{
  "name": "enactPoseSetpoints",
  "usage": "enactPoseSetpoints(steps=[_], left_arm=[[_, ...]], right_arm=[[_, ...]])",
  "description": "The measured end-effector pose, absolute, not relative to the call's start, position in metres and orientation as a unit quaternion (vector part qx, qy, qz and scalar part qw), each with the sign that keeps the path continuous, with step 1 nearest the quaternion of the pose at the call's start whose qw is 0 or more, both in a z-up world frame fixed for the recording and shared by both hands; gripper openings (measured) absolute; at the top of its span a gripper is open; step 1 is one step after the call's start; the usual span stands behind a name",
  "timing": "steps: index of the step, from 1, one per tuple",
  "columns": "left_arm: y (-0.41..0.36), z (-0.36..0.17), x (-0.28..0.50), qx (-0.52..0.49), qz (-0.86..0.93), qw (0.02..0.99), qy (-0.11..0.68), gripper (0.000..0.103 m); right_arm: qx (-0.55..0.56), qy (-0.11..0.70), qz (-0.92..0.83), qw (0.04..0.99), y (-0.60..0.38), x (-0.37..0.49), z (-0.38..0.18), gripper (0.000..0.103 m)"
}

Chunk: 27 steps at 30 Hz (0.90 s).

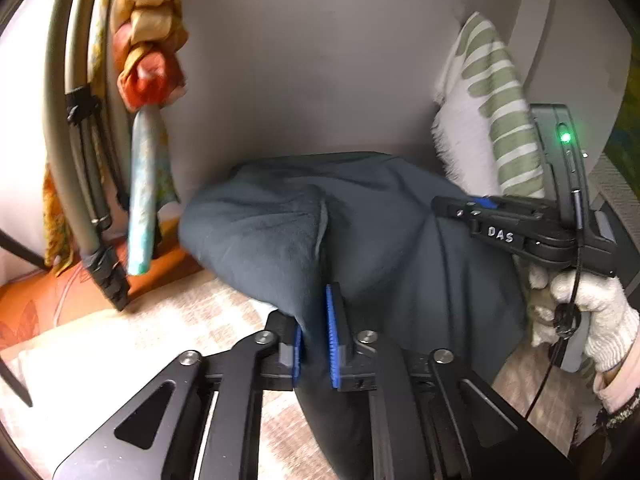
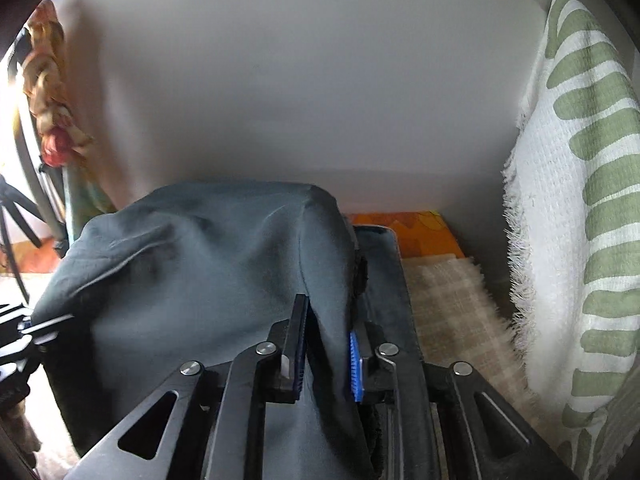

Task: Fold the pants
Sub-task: 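Lay the folded trousers down and open both grippers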

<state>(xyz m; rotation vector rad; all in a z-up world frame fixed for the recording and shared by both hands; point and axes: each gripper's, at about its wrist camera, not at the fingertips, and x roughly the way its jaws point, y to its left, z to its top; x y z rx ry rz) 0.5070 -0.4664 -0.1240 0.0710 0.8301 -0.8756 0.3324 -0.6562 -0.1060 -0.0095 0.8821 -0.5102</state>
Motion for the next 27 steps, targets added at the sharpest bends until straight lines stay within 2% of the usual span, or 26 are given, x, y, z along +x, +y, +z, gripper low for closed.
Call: enactPoseSetpoints(steps=[1, 2, 5, 6, 8, 18, 23, 27], left_arm=[[-0.465, -0.125, 0.507, 0.037, -0.406, 0.825, 0.392, 0.014], [-0.464, -0.125, 0.507, 0.041, -0.4, 0.826, 0.396, 0.019], [-0.463, -0.127, 0.509, 0.041, -0.38, 0.829, 0.407, 0.036], [-0.46, -0.127, 0.509, 0.038, -0.379, 0.831, 0.407, 0.038], [-0.455, -0.125, 0.508, 0.034, -0.376, 0.832, 0.407, 0.038], [-0.422, -0.101, 0.487, 0.044, -0.388, 0.84, 0.377, 0.059], [-0.396, -0.088, 0.469, 0.043, -0.39, 0.843, 0.367, 0.06], [-0.372, -0.078, 0.451, 0.045, -0.388, 0.849, 0.356, 0.068]], right_arm=[[-0.01, 0.423, -0.25, 0.871, -0.653, 0.332, -0.104, 0.025], [-0.014, 0.424, -0.26, 0.867, -0.652, 0.333, -0.104, 0.032], [-0.021, 0.425, -0.265, 0.865, -0.649, 0.33, -0.102, 0.041], [-0.025, 0.425, -0.274, 0.863, -0.648, 0.329, -0.1, 0.048], [-0.02, 0.419, -0.277, 0.864, -0.645, 0.323, -0.095, 0.055], [0.001, 0.39, -0.278, 0.878, -0.613, 0.283, -0.075, 0.064], [0.009, 0.383, -0.273, 0.883, -0.588, 0.253, -0.068, 0.065], [0.011, 0.371, -0.258, 0.892, -0.565, 0.23, -0.059, 0.07]])
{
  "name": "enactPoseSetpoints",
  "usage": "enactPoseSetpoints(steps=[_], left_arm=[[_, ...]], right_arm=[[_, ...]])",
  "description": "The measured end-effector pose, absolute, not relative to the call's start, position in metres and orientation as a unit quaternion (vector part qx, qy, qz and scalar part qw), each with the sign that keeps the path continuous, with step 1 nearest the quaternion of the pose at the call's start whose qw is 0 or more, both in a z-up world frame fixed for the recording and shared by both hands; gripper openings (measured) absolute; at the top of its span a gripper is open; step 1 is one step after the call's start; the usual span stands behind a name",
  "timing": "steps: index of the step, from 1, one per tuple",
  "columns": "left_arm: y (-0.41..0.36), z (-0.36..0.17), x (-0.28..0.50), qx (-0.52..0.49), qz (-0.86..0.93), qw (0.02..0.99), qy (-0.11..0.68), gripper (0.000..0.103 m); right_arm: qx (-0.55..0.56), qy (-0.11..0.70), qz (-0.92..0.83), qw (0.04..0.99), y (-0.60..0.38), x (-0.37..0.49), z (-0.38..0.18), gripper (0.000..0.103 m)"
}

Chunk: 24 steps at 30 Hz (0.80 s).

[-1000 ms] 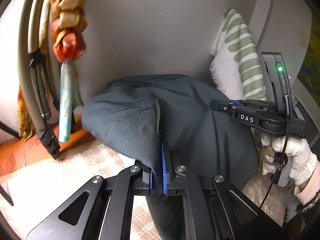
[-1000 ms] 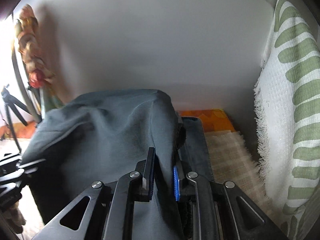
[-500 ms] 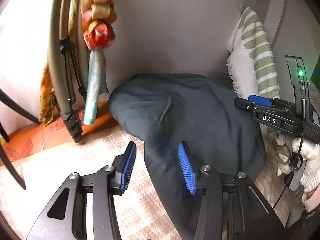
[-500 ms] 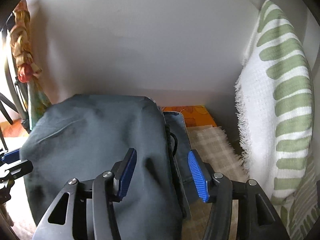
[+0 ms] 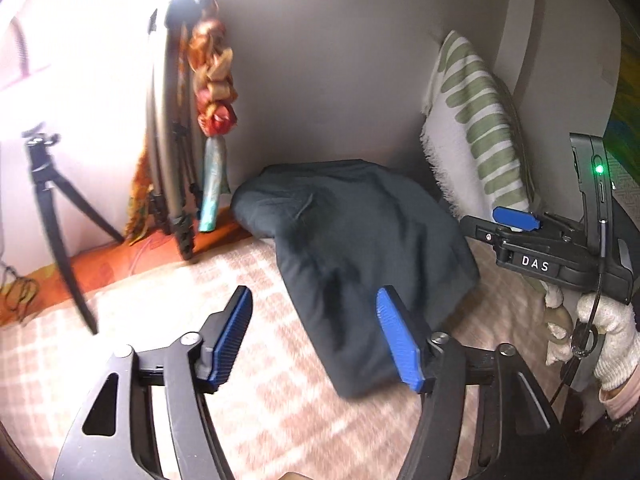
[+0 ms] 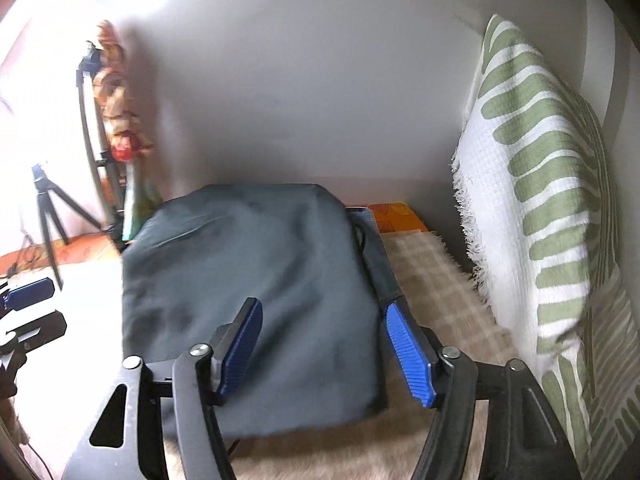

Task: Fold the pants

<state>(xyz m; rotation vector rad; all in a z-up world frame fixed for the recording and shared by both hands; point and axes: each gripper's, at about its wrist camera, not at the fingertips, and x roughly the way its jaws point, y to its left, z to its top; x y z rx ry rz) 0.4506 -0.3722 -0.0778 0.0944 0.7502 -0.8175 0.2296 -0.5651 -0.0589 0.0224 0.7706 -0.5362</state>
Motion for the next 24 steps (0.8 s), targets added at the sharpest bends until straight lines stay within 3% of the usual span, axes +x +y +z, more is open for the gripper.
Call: enactPoseSetpoints(steps=[13, 24], left_arm=[[-0.294, -0.044, 0.366, 0.022, -0.393, 0.86, 0.324, 0.074], [-0.261, -0.053, 0.317, 0.02, -0.384, 0.869, 0.311, 0.08]], right_arm=[[0.011, 0.341, -0.226, 0.913, -0.476, 0.146, -0.033, 0.083], [0.023, 0.333, -0.21, 0.919, -0.419, 0.108, -0.037, 0.092]])
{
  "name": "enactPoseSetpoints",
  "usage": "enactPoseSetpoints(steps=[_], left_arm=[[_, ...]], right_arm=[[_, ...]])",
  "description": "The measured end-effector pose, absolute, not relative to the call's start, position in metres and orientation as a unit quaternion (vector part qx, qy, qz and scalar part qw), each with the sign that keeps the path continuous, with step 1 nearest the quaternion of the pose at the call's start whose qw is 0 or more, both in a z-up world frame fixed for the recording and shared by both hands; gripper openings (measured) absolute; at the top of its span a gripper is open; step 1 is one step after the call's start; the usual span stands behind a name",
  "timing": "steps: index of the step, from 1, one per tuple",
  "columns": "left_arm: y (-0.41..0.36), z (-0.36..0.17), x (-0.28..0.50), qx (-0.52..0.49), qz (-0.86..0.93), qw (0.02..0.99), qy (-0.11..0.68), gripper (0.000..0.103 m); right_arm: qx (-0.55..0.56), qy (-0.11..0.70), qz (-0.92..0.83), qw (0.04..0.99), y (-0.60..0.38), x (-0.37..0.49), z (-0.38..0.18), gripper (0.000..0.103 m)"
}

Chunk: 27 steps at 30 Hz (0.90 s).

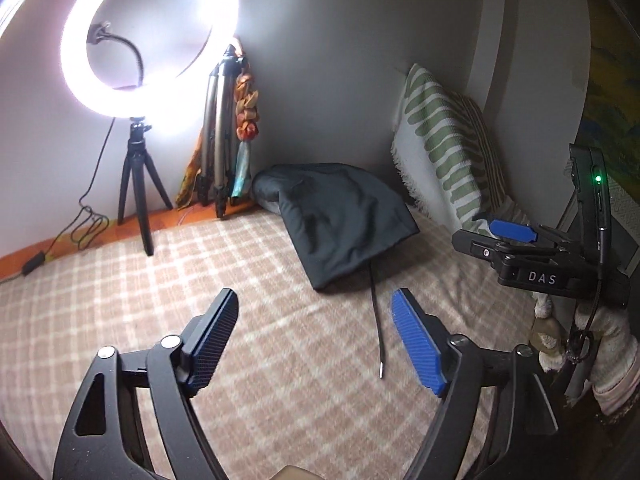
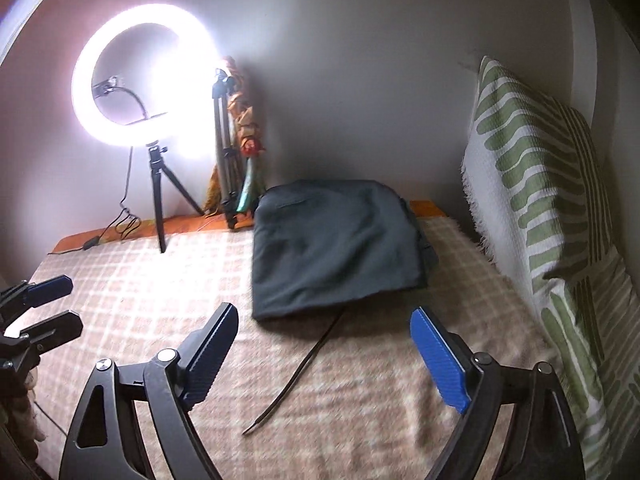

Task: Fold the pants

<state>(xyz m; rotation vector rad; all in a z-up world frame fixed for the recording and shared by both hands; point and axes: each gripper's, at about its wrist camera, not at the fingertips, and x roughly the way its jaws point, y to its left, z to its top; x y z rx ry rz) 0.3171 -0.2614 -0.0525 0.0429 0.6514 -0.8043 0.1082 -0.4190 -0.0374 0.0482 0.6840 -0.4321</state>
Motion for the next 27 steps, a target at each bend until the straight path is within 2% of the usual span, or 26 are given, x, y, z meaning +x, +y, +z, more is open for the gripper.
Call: enactPoseSetpoints(steps=[9, 27], left_arm=[[-0.254, -0.052, 0.31, 0.027, -0.377, 0.877, 0.298, 0.081], [-0.249, -0.052, 0.304, 0.044, -0.38, 0.877, 0.292, 0.082]], right_arm=[[0.012, 0.332, -0.219, 0.918, -0.397, 0.092, -0.049, 0.1], [0.017, 0.323, -0.234, 0.917, -0.387, 0.087, -0.055, 0.102]])
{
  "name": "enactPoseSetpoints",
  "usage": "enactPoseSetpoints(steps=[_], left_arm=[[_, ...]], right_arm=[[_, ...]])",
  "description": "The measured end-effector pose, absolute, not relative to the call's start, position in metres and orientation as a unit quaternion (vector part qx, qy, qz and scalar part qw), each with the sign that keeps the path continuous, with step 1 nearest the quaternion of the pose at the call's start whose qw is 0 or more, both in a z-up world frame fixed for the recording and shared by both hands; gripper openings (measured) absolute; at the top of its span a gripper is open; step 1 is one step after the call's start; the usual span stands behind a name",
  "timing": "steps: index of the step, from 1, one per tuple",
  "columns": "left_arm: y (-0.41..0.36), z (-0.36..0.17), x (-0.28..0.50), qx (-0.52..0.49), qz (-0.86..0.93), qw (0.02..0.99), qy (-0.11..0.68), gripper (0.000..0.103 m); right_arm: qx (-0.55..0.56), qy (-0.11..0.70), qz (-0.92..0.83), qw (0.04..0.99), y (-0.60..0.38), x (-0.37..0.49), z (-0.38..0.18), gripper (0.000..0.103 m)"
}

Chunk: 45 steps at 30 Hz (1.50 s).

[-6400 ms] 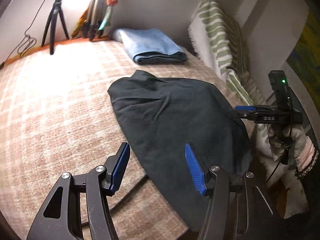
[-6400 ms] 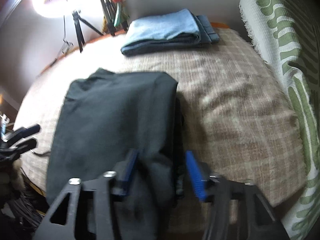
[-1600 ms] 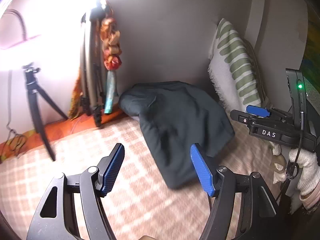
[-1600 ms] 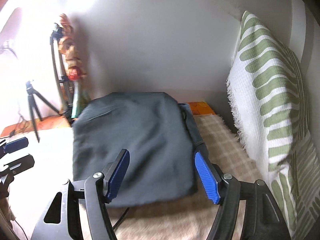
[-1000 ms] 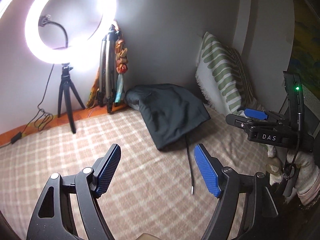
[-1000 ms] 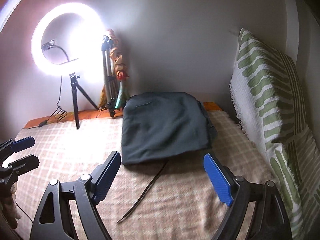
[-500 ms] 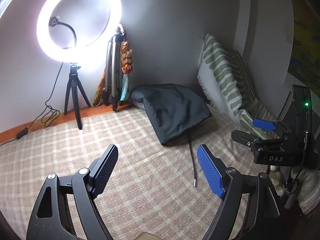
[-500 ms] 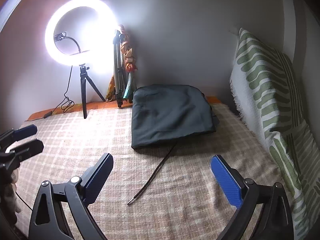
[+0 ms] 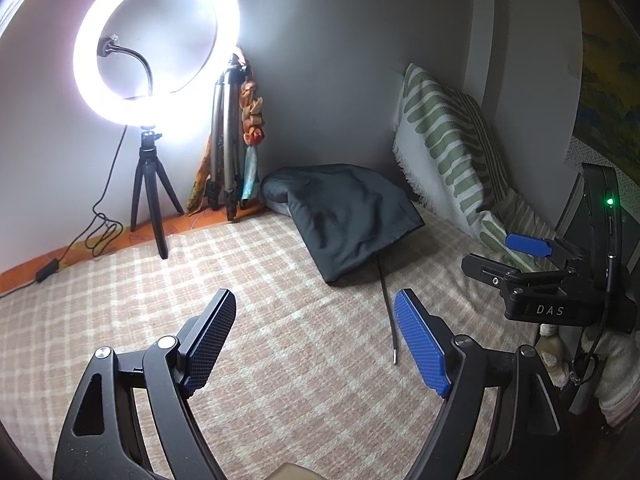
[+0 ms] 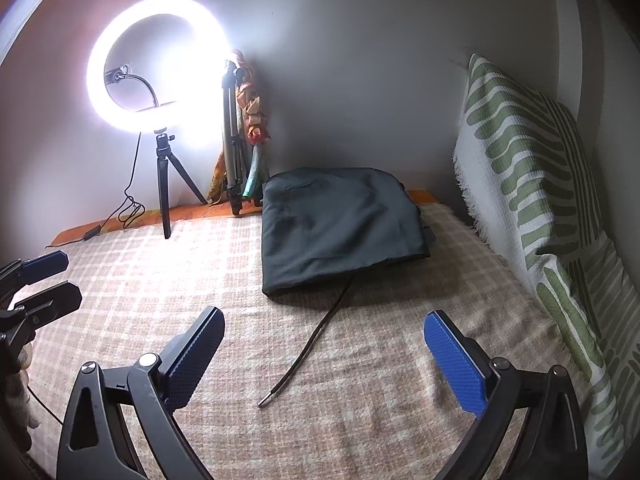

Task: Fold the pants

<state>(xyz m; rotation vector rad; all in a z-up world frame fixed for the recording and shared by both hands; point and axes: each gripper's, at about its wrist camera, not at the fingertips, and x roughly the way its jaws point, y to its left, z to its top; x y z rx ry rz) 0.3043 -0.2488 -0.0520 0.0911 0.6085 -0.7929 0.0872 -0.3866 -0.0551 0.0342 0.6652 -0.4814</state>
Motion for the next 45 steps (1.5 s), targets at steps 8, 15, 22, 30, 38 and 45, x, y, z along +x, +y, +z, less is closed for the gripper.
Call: enactPoseSetpoints(steps=[8, 15, 22, 30, 38, 45], left_arm=[[-0.248, -0.051, 0.303, 0.043, -0.38, 0.877, 0.291, 0.082], [-0.248, -0.051, 0.302, 0.042, -0.38, 0.877, 0.291, 0.082], [-0.248, -0.049, 0.301, 0.041, -0.384, 0.875, 0.291, 0.082], [-0.248, -0.048, 0.3, 0.043, -0.383, 0.876, 0.289, 0.082], [-0.247, -0.047, 0.303, 0.042, -0.373, 0.88, 0.292, 0.082], [-0.25, -0.051, 0.304, 0.048, -0.37, 0.876, 0.305, 0.082]], right_arm=[[0.01, 0.321, -0.233, 0.918, -0.382, 0.088, -0.053, 0.102], [0.008, 0.321, -0.232, 0.918, -0.38, 0.089, -0.052, 0.103], [0.008, 0.322, -0.231, 0.918, -0.379, 0.09, -0.051, 0.103], [0.003, 0.324, -0.228, 0.918, -0.376, 0.09, -0.051, 0.103], [0.002, 0.325, -0.225, 0.919, -0.374, 0.09, -0.052, 0.103], [0.0, 0.326, -0.223, 0.919, -0.371, 0.091, -0.054, 0.103]])
